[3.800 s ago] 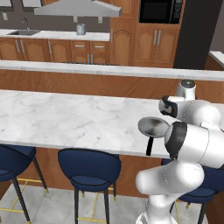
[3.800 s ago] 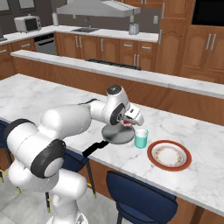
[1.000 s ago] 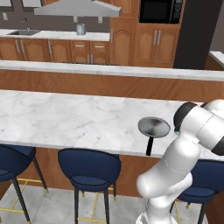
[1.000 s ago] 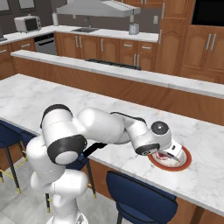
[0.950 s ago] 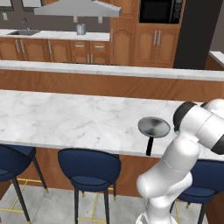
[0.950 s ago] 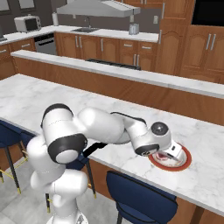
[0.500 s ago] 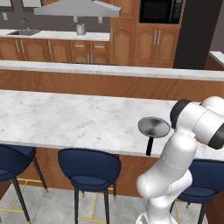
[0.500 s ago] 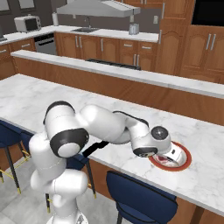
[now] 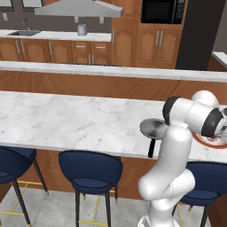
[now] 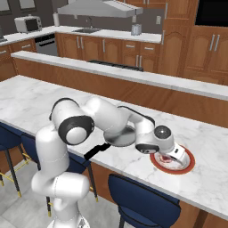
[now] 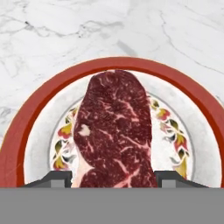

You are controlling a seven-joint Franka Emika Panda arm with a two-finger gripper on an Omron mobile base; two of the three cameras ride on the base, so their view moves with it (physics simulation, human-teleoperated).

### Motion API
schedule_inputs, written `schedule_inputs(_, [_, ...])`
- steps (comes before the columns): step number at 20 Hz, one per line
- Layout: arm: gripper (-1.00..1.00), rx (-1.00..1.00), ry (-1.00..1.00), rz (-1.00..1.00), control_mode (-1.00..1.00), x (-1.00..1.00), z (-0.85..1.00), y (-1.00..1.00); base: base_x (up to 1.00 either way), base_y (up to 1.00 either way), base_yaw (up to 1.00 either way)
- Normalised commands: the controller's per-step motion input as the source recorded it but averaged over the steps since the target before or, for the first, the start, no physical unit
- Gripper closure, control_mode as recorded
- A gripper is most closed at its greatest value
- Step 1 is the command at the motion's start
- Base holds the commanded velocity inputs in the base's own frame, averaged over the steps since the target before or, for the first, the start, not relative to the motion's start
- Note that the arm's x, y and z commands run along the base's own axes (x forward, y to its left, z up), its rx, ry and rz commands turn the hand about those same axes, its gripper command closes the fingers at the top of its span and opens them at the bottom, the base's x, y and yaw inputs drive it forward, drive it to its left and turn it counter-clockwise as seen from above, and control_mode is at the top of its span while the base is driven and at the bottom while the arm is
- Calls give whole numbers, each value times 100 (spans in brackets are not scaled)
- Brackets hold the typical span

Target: Pick up the pan with the steak in it and place it on the dining table. Then place the steak on the plate.

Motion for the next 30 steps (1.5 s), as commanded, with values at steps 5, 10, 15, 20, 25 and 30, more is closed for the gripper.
schedule_inputs(5, [-100, 0, 0, 0, -100, 0, 0, 0, 0, 0, 0])
schedule_inputs(10, [-100, 3, -2, 0, -100, 1, 11, -5, 0, 0, 0])
schedule_inputs(15, [-100, 5, 0, -5, -100, 19, 46, 0, 0, 0, 0])
schedule_inputs(20, [-100, 2, 0, -4, -100, 5, 69, 14, 0, 0, 0])
schedule_inputs(25, [-100, 0, -1, 0, -100, -26, 71, 38, 0, 0, 0])
schedule_inputs(30, [-100, -2, -23, 0, -100, -56, 54, 34, 0, 0, 0])
